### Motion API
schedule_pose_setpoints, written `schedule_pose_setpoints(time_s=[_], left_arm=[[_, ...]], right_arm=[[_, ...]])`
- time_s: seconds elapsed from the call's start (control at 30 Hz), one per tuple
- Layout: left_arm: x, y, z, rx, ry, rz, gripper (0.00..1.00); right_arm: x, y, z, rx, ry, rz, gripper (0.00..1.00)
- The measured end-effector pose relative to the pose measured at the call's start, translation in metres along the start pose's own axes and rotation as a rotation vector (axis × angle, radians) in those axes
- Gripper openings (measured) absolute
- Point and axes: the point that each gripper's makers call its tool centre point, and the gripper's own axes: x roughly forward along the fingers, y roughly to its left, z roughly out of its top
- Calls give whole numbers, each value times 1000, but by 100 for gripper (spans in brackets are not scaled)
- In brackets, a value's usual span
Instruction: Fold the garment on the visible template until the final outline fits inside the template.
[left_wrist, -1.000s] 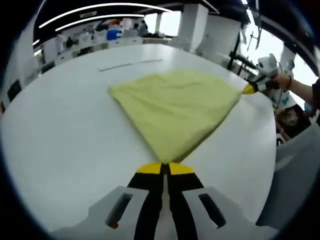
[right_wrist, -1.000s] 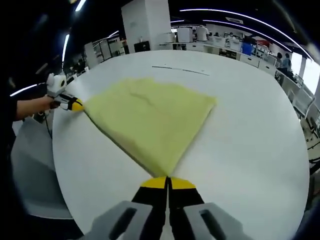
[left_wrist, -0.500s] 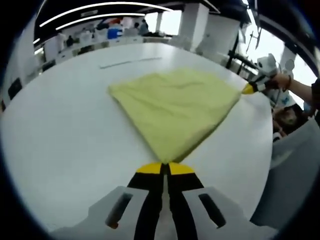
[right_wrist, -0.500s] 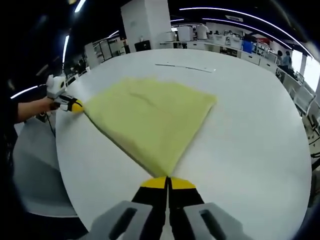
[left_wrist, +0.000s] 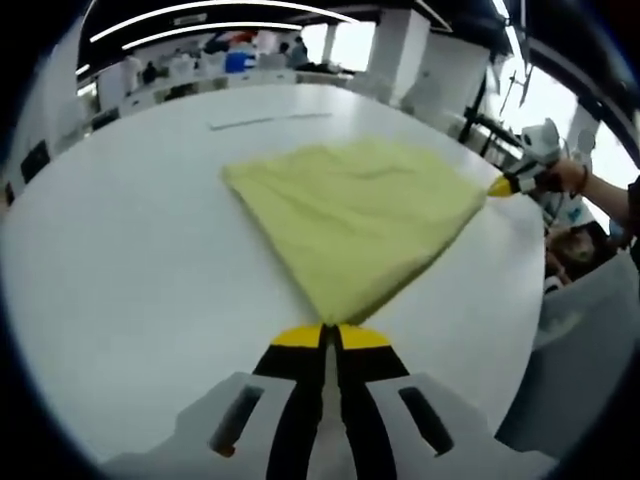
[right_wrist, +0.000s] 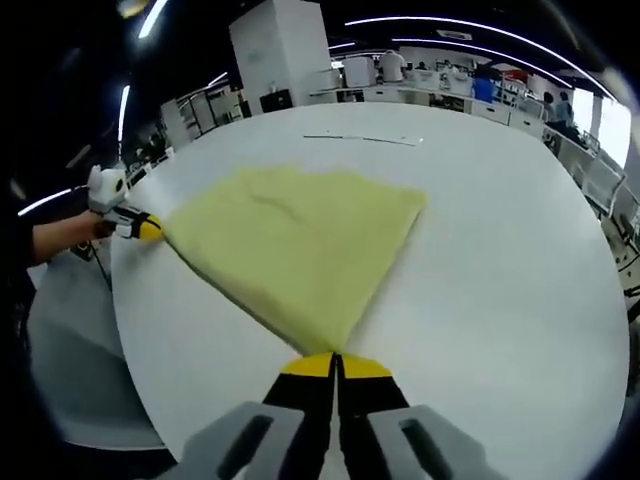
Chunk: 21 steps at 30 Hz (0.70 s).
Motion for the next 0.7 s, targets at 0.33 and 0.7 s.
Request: schedule_pose_setpoints(time_s=[0.33, 0.7], left_arm=[[-18, 2, 23, -117, -102, 12, 43], [-45, -10, 41, -53, -154, 46, 81]], right_arm=[[-13, -4, 30, 131, -130, -46, 47], [-33, 27, 48, 118, -176, -14, 78]])
